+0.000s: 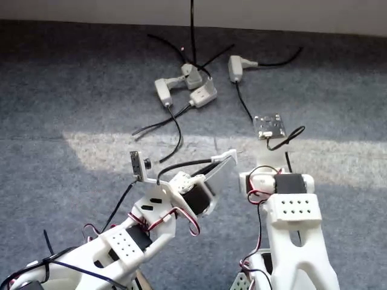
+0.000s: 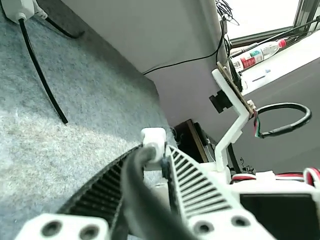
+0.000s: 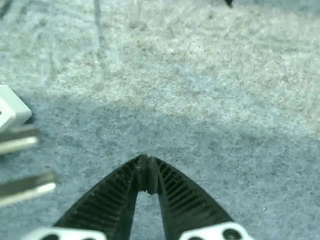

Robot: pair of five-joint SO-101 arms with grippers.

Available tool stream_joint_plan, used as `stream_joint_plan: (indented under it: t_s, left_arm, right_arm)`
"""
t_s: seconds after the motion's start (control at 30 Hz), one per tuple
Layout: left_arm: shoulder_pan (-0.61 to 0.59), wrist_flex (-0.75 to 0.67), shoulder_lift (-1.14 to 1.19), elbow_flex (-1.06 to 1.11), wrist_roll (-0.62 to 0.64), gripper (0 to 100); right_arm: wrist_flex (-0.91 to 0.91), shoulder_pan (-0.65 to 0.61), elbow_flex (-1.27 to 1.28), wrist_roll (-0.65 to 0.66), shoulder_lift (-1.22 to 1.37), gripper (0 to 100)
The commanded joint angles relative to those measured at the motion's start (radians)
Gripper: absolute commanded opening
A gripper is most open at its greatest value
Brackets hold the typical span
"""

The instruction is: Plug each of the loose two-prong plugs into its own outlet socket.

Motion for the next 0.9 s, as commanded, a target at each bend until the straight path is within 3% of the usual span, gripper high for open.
stream_joint_plan:
  t_s: [0.0,0.47,0.87]
  left_arm:
    - [0.059,-0.015,-0.013,-0.030,0.031,1]
    - [0.202,-0.015,-0.013,0.035,0.031,1]
    - [0.208,-0.015,-0.013,0.044,0.029,1]
  right_arm:
    - [-0.058,-0.028,-0.007,0.012,-0.016,0.6]
    - [-0.165,-0.010,-0.012,0.020,-0.008,0.6]
    - [-0.199,0.042,-0.001,0.046,-0.010,0.6]
